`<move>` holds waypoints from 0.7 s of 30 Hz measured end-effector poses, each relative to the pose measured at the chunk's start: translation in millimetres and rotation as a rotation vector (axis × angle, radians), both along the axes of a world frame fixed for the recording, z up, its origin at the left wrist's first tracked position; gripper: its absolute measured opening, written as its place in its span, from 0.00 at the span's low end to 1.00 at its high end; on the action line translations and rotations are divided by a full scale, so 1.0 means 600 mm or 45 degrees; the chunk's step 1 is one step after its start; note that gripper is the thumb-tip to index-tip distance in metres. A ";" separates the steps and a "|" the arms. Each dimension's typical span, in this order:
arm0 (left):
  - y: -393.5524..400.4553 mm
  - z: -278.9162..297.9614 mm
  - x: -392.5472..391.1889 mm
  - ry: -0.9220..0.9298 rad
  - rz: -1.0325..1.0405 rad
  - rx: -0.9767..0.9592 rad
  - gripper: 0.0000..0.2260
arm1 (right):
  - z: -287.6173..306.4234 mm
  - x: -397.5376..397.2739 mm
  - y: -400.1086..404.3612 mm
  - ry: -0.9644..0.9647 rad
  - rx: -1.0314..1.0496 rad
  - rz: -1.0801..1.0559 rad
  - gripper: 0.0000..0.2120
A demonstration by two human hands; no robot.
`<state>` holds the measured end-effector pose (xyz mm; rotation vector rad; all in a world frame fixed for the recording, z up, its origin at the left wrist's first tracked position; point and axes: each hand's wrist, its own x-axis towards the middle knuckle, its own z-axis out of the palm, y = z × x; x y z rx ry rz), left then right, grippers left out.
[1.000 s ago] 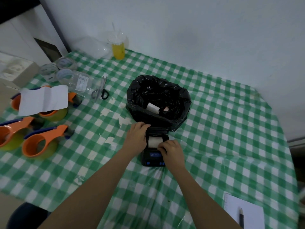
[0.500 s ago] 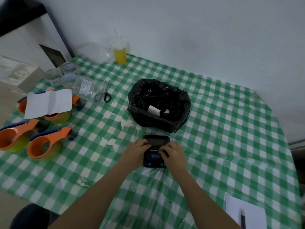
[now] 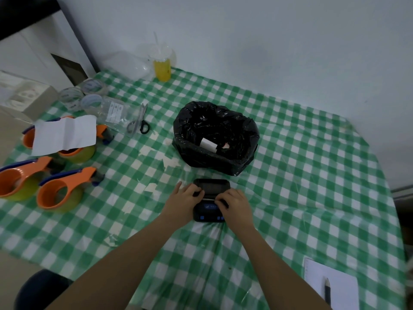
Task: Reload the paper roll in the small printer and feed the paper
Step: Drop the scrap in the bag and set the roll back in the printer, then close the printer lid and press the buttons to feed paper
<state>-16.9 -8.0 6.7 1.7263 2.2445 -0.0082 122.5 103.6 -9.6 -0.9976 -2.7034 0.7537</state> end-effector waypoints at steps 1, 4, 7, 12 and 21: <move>0.003 0.001 -0.001 0.013 0.008 -0.045 0.23 | 0.000 0.000 0.001 -0.006 0.002 0.003 0.02; 0.013 0.007 -0.002 0.046 -0.007 -0.111 0.23 | 0.001 0.000 0.002 -0.021 0.004 0.011 0.03; 0.006 -0.004 -0.001 -0.194 0.124 0.075 0.21 | 0.003 0.001 0.003 -0.013 -0.020 -0.006 0.05; -0.022 -0.011 0.031 -0.854 0.701 0.384 0.22 | 0.012 0.020 -0.004 0.113 -0.102 -0.162 0.07; -0.037 -0.022 0.064 -1.168 0.914 0.323 0.27 | -0.009 0.079 -0.046 0.140 -0.373 -0.427 0.08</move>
